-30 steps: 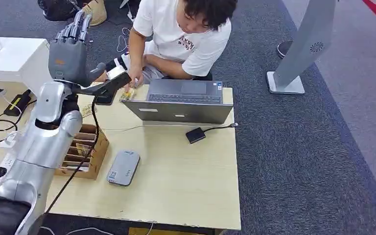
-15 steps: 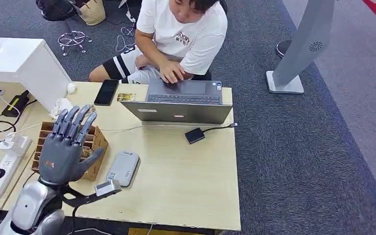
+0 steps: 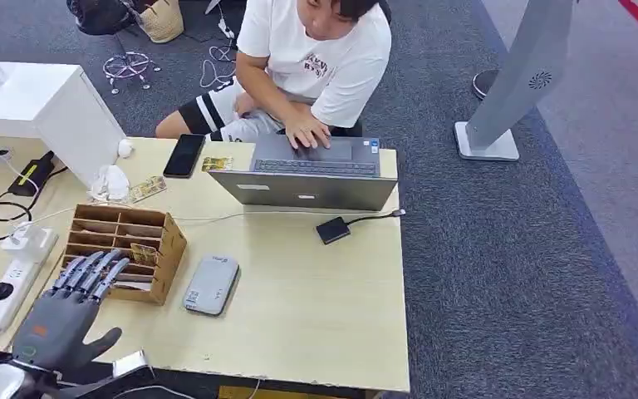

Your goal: Pass the card to the sensor for recognition and then transmit it.

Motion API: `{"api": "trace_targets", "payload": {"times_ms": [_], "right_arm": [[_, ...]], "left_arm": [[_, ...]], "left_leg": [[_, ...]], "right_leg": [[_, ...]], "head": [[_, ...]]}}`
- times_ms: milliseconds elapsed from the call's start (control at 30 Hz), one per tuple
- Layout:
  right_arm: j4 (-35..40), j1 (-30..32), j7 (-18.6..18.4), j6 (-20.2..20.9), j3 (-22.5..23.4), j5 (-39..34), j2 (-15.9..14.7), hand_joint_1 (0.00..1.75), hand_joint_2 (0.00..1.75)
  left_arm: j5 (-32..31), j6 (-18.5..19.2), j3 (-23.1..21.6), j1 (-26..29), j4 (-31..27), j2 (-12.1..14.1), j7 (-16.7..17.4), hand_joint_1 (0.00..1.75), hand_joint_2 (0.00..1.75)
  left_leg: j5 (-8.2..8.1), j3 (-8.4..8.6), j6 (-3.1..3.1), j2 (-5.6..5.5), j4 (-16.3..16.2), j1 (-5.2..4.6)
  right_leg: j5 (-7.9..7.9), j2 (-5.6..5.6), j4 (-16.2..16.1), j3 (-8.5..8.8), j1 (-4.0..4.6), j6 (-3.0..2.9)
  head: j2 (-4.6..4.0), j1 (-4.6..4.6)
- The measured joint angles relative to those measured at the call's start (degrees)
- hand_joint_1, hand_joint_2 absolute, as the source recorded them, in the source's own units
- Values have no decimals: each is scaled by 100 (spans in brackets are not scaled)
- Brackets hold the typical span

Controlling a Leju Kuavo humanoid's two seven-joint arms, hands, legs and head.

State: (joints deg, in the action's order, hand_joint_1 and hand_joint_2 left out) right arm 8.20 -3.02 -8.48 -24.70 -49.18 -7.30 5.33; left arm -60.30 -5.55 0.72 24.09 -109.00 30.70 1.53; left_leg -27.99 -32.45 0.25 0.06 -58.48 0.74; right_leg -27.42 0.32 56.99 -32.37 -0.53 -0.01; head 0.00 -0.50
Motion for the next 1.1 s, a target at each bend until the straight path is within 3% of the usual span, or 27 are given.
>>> {"api": "trace_targets", "payload": {"times_ms": [400, 1100], "right_arm": [[0, -1, -129, 59, 0, 24, 0, 0, 175], [2, -10, -94, 166, -9, 133, 0, 0, 175]], "left_arm": [[68, 203, 122, -50, 147, 182, 35, 0, 175], [184, 568, 308, -292, 586, 213, 249, 0, 175]], "left_leg": [[0, -1, 0, -1, 0, -1], [0, 0, 0, -2, 0, -1]], "right_leg": [[0, -1, -1, 0, 0, 0], [1, -3, -1, 1, 0, 0]], "head": [[0, 0], [0, 0]]}}
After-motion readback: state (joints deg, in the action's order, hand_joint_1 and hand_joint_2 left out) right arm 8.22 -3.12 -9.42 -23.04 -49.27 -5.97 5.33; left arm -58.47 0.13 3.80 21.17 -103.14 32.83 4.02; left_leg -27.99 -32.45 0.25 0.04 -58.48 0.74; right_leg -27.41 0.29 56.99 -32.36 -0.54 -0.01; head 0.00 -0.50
